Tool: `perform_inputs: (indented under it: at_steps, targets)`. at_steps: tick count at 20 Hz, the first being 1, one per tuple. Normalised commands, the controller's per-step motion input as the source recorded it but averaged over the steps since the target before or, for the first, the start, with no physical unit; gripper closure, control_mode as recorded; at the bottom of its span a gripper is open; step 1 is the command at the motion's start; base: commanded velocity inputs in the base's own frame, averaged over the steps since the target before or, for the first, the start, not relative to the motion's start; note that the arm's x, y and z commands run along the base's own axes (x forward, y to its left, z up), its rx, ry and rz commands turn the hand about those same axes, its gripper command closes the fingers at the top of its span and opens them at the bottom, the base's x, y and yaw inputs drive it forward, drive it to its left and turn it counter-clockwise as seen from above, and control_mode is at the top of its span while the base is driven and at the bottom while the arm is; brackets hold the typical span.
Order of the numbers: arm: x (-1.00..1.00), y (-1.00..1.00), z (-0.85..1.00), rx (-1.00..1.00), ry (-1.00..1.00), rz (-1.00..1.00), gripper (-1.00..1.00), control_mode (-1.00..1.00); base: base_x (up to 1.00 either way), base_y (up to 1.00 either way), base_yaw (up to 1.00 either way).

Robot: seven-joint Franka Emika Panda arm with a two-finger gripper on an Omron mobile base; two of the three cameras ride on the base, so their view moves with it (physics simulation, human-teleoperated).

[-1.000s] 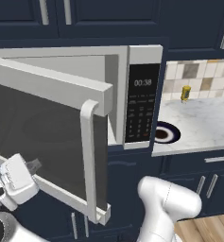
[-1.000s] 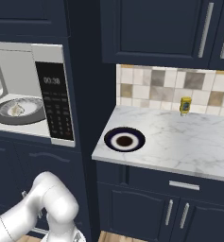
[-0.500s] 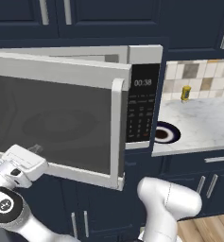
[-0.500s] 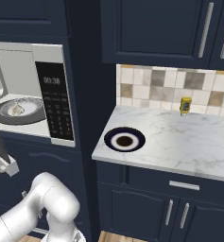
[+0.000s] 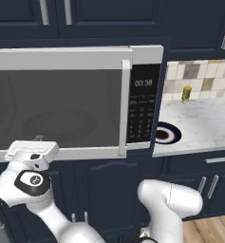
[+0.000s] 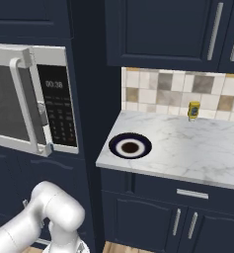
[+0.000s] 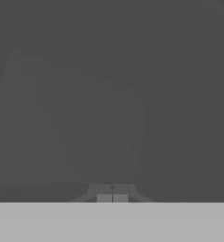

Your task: Pick the garlic from the counter and place it in the microwave. Then turn on the microwave.

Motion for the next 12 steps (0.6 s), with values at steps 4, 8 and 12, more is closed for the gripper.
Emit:
perform_inputs:
  at_steps: [4, 8, 12]
  targets:
    - [0.18, 0.0, -0.08, 0.0, 0.01, 0.31, 1.0, -1.0, 0.0, 0.0, 0.0]
    - [0.02, 0.0, -0.02, 0.0, 0.0, 0.3, 1.0, -1.0, 0.0, 0.0, 0.0]
    - [-0.18, 0.0, 0.02, 0.0, 0.0, 0.28, 1.0, -1.0, 0.0, 0.0, 0.0]
